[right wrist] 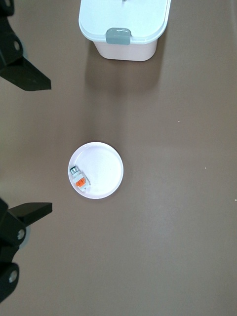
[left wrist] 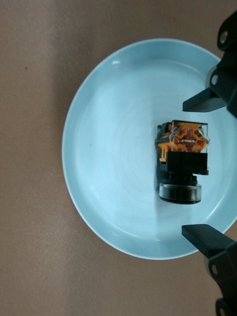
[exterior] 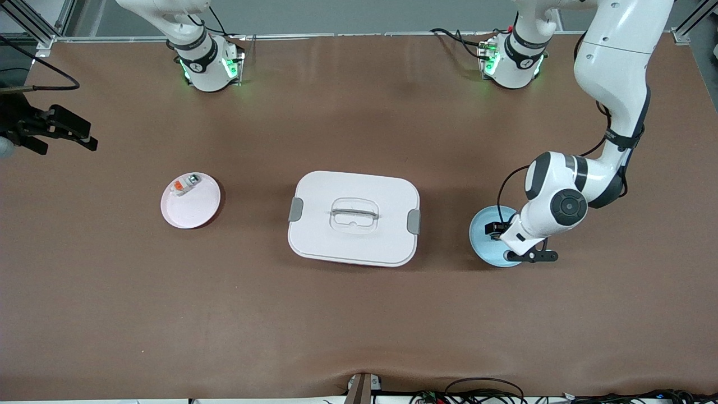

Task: Transfer orange switch to right arm and place
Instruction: 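Close the left gripper on the black-orange switch and lift it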

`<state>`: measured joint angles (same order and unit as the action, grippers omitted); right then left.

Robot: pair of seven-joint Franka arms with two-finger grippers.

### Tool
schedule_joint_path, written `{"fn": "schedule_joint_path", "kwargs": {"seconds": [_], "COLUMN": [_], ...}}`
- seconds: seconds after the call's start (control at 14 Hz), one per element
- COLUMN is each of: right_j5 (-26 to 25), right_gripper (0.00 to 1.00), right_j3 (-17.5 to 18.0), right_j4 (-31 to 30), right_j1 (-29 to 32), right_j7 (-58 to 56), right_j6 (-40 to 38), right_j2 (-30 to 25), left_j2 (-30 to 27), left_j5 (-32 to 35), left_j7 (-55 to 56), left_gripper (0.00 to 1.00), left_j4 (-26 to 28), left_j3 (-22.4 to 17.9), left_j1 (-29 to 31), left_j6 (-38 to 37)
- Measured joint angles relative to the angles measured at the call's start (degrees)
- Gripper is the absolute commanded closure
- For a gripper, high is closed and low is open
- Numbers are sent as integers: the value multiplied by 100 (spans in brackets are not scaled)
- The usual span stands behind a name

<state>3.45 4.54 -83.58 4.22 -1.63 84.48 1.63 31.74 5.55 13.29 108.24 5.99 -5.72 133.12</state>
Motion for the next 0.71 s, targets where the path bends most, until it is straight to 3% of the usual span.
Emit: {"fn": "schedule_joint_path", "kwargs": {"seconds": [0.71], "right_j5": [0], "right_gripper": [0], "right_j3": [4], "right_j4": [0], "right_j1": [0], "right_j7": [0], "right_j6": [-6], "right_j2": [0], "left_j2": [41], "left_j5": [14], "left_j7": [172], "left_gripper": [0], "left_j4": [210], "left_j3": [9], "left_j1": [-9], "left_j6": [275]}}
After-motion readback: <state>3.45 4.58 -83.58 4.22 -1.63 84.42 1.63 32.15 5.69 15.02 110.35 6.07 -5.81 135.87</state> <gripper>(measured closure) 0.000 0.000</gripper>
